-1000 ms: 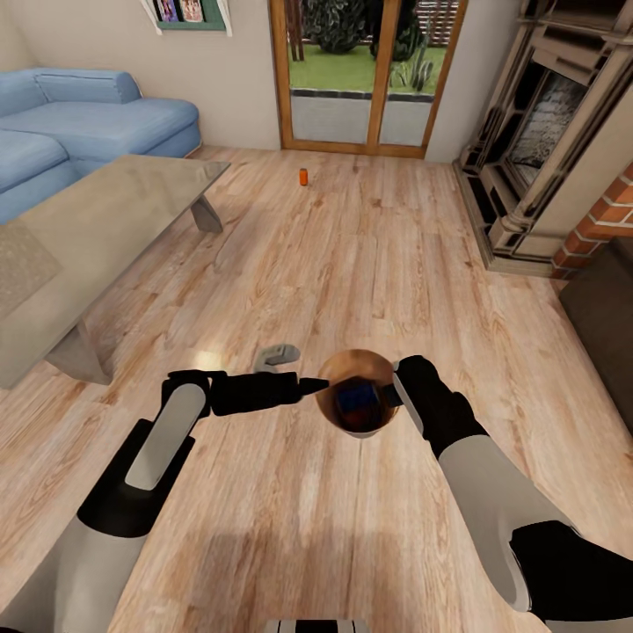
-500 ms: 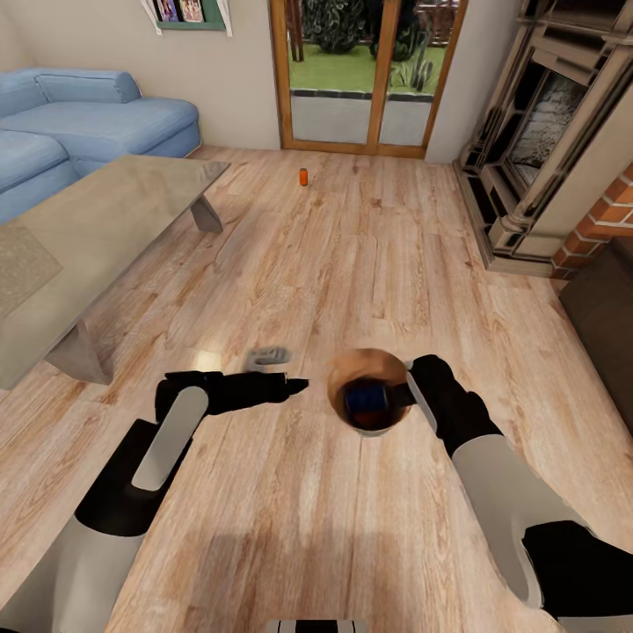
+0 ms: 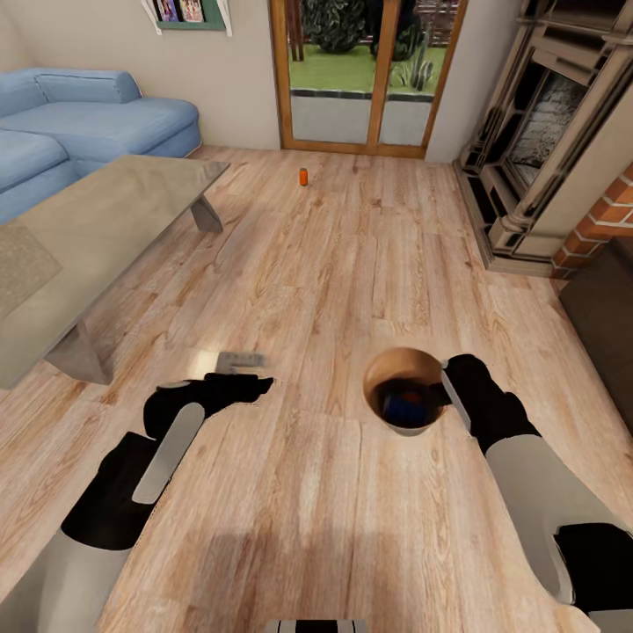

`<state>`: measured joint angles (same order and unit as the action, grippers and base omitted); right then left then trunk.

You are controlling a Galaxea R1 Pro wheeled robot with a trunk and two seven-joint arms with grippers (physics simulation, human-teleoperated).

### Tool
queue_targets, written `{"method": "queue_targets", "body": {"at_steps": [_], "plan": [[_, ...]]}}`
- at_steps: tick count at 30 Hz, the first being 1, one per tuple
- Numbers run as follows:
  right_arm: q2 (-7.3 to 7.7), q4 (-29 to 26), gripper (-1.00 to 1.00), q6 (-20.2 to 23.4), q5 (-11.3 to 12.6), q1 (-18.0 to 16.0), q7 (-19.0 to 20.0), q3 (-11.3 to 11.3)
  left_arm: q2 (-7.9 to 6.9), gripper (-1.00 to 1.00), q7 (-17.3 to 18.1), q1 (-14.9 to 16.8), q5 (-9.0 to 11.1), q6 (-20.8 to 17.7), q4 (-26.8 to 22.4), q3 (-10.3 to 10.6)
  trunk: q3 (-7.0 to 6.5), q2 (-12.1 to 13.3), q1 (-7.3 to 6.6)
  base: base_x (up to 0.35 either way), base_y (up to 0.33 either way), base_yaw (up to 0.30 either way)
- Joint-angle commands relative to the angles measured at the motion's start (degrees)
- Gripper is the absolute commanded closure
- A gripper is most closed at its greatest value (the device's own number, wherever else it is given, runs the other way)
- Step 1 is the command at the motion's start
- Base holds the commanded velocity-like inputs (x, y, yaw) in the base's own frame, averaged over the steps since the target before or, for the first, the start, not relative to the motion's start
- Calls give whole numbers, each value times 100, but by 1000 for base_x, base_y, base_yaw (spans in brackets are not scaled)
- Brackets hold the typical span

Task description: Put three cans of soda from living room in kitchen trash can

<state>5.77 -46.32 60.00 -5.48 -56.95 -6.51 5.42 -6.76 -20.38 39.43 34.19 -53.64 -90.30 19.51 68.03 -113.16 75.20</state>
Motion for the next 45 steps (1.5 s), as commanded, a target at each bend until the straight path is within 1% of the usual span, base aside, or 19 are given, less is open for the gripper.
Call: {"method": "queue_targets", "body": {"at_steps": [1, 2, 3, 5, 6, 10, 11, 15, 16, 18, 21, 22, 23, 24, 26, 28, 32, 38, 45], "plan": [[38, -18, 100, 0, 134, 12, 37, -118, -32, -100, -225, -38, -135, 150, 23, 5, 0, 0, 0, 0, 0, 0], [54, -30, 100, 0, 134, 27, 38, -166, -43, -100, -314, -68, -222, 219, 40, 9, 0, 0, 0, 0, 0, 0], [96, -50, 100, 0, 138, 73, 45, -242, -58, -100, -442, -135, -404, 353, 83, 19, 0, 0, 0, 0, 0, 0], [141, -75, 100, 0, 140, 118, 71, -290, -66, -100, -521, -203, -564, 501, 124, 24, 0, 0, 0, 0, 0, 0], [194, -169, 100, 0, 137, 235, 154, -343, -79, -100, -603, -349, -748, 862, 241, 31, 0, 0, 0, 0, 0, 0], [250, -292, 100, 0, 135, 500, 238, -423, -86, -100, -637, -520, -834, 1376, 487, 33, 0, 0, 0, 0, 0, 0], [266, -342, 100, 0, 135, 592, 250, -523, -87, -100, -646, -572, -850, 1603, 620, 40, 0, 0, 0, 0, 0, 0], [284, -506, 100, -44, 131, 833, 252, -741, -88, -100, -669, -633, -871, 2087, 919, 53, 0, 0, 0, 0, 0, 0], [291, -691, 100, -362, 127, 1093, 235, -915, -85, -100, -686, -716, -880, 2405, 1145, 60, 0, 0, 0, 0, 0, 0], [289, -849, 100, -757, 130, 1397, 254, -1093, -83, -100, -692, -837, -885, 2726, 1383, 65, 0, 0, 0, 0, 0, 0], [281, -951, 100, -1289, 139, 1765, 270, -1237, -86, -100, -698, -960, -892, 3142, 1690, 68, 0, 0, 0, 0, 0, 0], [260, -1011, 100, -1807, 146, 2079, 303, -1294, -88, -100, -690, -1189, -918, 3643, 1991, 72, 0, 0, 0, 0, 0, 0], [256, -1018, 100, -1946, 147, 2157, 320, -1302, -88, -100, -684, -1258, -959, 3799, 2045, 74, 0, 0, 0, 0, 0, 0], [253, -1024, 100, -2090, 148, 2240, 337, -1308, -88, -100, -679, -1329, -1024, 3948, 2090, 75, 0, 0, 0, 0, 0, 0], [240, -1037, 100, -2724, 147, 2579, 375, -1325, -65, -100, -668, -1561, -1422, 4380, 2232, 77, 0, 0, 0, 0, 0, 0], [234, -1028, 100, -3166, 152, 2796, 389, -1333, -51, -100, -664, -1668, -1699, 4542, 2313, 78, 0, 0, 0, 0, 0, 0], [228, -999, 100, -3571, 154, 2984, 391, -1339, -36, -100, -655, -1800, -1905, 4667, 2485, 77, 0, 0, 0, 0, 0, 0], [253, -982, 100, -3733, 159, 3127, 398, -1400, -24, -100, -651, -1851, -1970, 4720, 2638, 74, 0, 0, 0, 0, 0, 0], [227, -825, 100, -4247, 158, 3245, 440, -1924, -19, -100, -643, -1867, -1963, 4740, 2867, 64, -5, 0, 0, 0, 0, 0]]}}
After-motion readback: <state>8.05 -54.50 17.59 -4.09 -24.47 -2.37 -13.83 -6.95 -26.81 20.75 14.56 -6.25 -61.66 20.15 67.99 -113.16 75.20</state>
